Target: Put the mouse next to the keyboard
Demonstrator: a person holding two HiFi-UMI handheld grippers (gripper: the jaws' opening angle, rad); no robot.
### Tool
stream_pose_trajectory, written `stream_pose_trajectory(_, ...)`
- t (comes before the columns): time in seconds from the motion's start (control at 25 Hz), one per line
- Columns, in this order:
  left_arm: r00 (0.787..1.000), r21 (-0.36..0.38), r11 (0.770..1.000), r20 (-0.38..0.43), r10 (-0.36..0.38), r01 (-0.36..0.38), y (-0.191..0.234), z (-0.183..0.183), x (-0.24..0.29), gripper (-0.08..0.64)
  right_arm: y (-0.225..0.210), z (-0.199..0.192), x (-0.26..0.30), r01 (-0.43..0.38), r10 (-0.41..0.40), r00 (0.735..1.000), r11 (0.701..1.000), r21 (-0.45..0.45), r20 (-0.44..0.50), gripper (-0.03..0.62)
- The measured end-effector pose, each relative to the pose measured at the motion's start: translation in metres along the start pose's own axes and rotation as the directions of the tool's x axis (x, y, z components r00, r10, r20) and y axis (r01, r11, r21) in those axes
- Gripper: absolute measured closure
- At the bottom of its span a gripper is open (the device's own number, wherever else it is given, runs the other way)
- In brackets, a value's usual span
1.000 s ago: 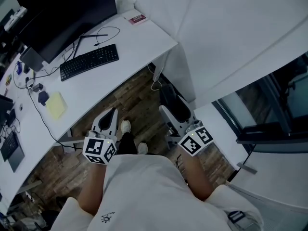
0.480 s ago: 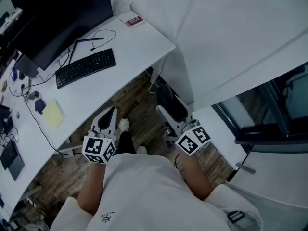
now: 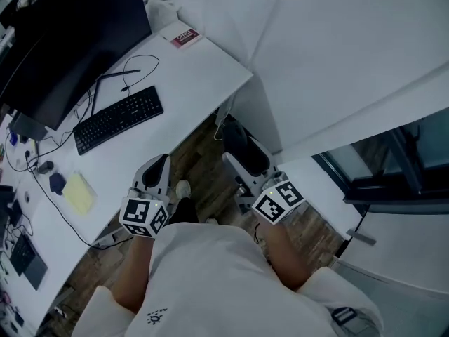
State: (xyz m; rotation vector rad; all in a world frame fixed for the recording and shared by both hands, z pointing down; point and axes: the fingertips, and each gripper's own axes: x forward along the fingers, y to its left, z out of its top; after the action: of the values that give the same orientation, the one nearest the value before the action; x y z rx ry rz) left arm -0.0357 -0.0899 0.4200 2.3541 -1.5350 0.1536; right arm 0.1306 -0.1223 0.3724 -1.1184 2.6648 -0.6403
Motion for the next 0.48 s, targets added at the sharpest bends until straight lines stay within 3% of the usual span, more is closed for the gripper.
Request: stream_pose_trajectory(0.48,0.998,-0.009,0.998,-0.029,-0.055,0.054,0.079,0.017,0.057,0.549,-0.026,-0.021,0.092,0.083,-0.084,0.995,0.996,-0.015,-0.055,0.281)
